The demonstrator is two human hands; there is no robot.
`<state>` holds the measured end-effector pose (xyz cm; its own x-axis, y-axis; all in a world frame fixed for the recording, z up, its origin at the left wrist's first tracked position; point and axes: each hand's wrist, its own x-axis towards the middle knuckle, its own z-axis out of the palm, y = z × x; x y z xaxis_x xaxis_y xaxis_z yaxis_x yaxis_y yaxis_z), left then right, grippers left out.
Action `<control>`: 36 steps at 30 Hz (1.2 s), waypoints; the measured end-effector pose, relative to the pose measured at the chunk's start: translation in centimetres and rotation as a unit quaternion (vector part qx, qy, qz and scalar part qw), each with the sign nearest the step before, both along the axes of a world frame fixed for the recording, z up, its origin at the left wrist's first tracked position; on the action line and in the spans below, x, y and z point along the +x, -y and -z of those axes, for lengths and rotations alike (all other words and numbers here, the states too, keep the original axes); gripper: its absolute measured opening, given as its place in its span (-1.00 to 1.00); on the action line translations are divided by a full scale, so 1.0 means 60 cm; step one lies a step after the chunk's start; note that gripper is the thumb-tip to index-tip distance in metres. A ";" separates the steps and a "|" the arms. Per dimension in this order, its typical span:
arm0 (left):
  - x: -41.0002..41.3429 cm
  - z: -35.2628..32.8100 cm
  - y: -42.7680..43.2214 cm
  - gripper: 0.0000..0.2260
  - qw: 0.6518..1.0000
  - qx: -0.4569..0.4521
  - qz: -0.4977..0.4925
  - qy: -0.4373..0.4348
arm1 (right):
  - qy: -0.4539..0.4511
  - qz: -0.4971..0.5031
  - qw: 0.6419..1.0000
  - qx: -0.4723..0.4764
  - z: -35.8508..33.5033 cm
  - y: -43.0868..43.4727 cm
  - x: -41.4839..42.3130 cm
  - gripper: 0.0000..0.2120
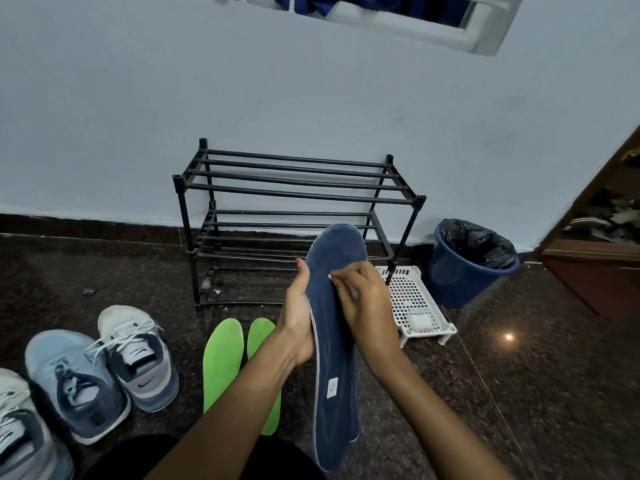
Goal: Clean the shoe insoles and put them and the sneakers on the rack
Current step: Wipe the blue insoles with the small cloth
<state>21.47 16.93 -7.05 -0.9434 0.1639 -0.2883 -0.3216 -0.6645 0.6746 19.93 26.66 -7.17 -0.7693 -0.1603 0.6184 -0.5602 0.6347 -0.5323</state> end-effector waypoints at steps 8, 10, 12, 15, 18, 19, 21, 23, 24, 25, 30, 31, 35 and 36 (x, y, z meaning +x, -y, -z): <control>0.001 0.004 0.002 -0.41 1.000 -0.010 -0.003 0.004 | -0.001 0.045 0.999 -0.020 -0.015 -0.008 -0.025 -0.91; 0.000 0.005 0.003 -0.41 1.000 -0.011 -0.002 0.009 | -0.004 0.026 1.000 -0.002 -0.007 -0.004 -0.010 -0.92; 0.000 0.005 0.001 -0.41 1.000 -0.014 -0.002 0.014 | 0.000 0.023 1.000 0.005 -0.008 -0.008 -0.011 -0.92; -0.001 0.006 -0.001 -0.40 1.000 -0.018 -0.001 0.013 | 0.014 0.054 0.998 -0.002 -0.019 -0.021 -0.030 -0.91; -0.001 0.005 0.000 -0.40 1.000 -0.015 -0.004 0.009 | 0.016 0.072 0.997 -0.008 -0.023 -0.021 -0.036 -0.90; -0.002 0.004 0.001 -0.41 1.000 -0.013 -0.007 0.010 | 0.011 0.066 0.998 -0.004 -0.020 -0.017 -0.031 -0.90; -0.002 0.004 0.003 -0.41 1.000 -0.005 -0.009 0.014 | 0.002 0.037 0.999 0.006 -0.010 -0.006 -0.014 -0.91; -0.002 0.004 0.002 -0.40 1.000 -0.003 -0.008 0.016 | 0.007 0.012 1.000 0.017 0.000 -0.001 -0.002 -0.92; -0.002 0.004 0.001 -0.40 1.000 -0.001 -0.006 0.016 | 0.011 0.012 1.000 0.020 0.001 -0.003 -0.002 -0.92; -0.001 0.005 -0.001 -0.40 1.000 0.003 -0.004 0.015 | 0.013 0.018 1.000 0.018 0.000 -0.006 -0.006 -0.92; 0.000 0.003 -0.002 -0.41 1.000 0.012 -0.003 0.002 | 0.016 0.066 0.998 -0.010 -0.015 -0.013 -0.029 -0.90; 0.000 0.002 -0.002 -0.41 1.000 0.013 -0.004 0.003 | 0.016 0.070 0.997 -0.010 -0.015 -0.010 -0.027 -0.90; -0.003 0.003 0.001 -0.42 0.999 0.026 -0.018 0.006 | 0.026 0.023 0.999 -0.003 -0.001 0.009 0.003 -0.91; -0.003 0.003 0.002 -0.42 0.999 0.029 -0.020 0.006 | 0.029 0.011 1.000 0.005 0.002 0.010 0.009 -0.92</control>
<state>21.26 16.83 -7.26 -0.9462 0.1434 -0.2902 -0.3019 -0.7147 0.6309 20.47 26.05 -7.27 -0.8070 -0.1492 0.5714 -0.5149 0.6516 -0.5570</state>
